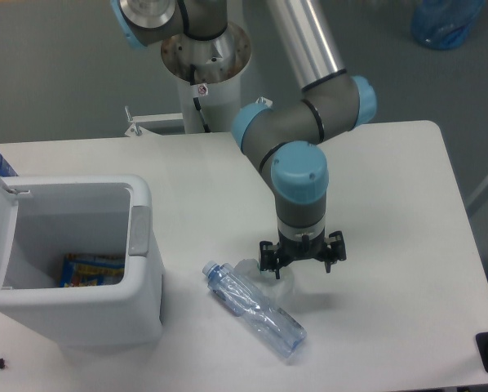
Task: Place the trash in the trash can
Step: 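Lower the gripper onto the plastic bag and close on it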
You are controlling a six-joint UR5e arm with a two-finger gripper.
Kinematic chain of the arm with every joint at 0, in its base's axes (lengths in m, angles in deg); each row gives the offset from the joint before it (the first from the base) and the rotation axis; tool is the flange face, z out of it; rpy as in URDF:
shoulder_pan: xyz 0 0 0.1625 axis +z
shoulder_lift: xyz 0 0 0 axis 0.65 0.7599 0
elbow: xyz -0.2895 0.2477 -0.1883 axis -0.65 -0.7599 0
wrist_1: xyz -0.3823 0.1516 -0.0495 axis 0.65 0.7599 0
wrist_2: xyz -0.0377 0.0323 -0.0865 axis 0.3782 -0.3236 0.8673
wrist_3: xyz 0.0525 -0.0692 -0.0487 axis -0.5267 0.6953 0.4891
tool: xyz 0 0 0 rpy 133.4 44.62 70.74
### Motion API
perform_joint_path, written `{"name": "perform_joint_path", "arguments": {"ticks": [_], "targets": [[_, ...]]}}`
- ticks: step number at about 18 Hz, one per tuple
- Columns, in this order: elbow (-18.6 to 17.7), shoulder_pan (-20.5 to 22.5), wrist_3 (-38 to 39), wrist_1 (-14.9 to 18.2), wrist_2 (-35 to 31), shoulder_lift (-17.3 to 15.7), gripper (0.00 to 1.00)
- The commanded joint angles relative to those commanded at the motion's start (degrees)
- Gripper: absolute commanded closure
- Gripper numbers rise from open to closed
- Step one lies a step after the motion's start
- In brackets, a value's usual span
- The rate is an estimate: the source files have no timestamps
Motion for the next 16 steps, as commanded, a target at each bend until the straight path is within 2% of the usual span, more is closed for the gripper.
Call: {"name": "perform_joint_path", "arguments": {"ticks": [4,9,11,16], "targets": [[0.0,-0.1,-0.1,0.0,0.0,0.5,0.0],[-0.1,-0.1,0.0,0.2,-0.3,0.6,0.49],[0.0,-0.1,0.0,0.2,-0.4,0.7,0.65],[0.0,-0.1,-0.1,0.3,0.1,0.7,0.99]]}}
